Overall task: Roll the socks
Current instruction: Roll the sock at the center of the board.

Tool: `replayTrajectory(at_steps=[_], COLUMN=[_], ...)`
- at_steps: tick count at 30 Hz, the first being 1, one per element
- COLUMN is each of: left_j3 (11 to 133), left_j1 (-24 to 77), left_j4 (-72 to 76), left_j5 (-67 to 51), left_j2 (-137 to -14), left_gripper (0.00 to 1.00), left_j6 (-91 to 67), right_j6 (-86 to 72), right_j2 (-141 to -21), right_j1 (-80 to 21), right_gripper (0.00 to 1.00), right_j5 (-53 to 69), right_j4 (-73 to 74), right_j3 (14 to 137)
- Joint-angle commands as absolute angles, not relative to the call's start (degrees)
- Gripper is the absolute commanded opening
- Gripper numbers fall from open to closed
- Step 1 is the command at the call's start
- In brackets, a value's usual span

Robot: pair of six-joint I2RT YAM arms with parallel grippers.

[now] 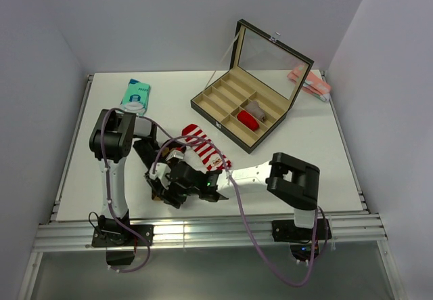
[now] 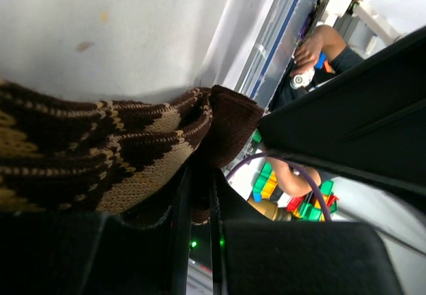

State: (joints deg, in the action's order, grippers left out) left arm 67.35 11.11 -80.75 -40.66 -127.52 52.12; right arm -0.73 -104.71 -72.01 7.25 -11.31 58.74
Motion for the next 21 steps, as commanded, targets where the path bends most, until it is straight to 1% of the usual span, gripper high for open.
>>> replayTrajectory(at_steps=[1, 10, 18, 21], left_j3=[68.4, 68.1, 67.8, 67.7], left_j1=[11.6, 11.6, 11.7, 11.7], left_j4=[-72.7, -73.1, -73.3, -73.6], left_j5=[-34.2, -34.0, -33.5, -33.3], left_j2=[-129.9, -130.8, -130.6, -130.8], left_gripper=[0.00, 0.00, 0.00, 0.00], left_j6=[57.5, 57.9, 58.3, 58.6], right_j6=[2.6, 5.5, 9.0, 9.7], right_j2=[-107.0, -111.6, -115.2, -117.0], right_j1=[-74.3, -78.4, -80.3, -80.6], right_gripper=[0.60, 0.60, 0.59, 0.57], right_j5=[1.6, -9.5, -22.7, -23.6], right_j4=[-11.1, -11.5, -15.6, -15.6], right_j3=[62.4, 64.3, 63.9, 64.4])
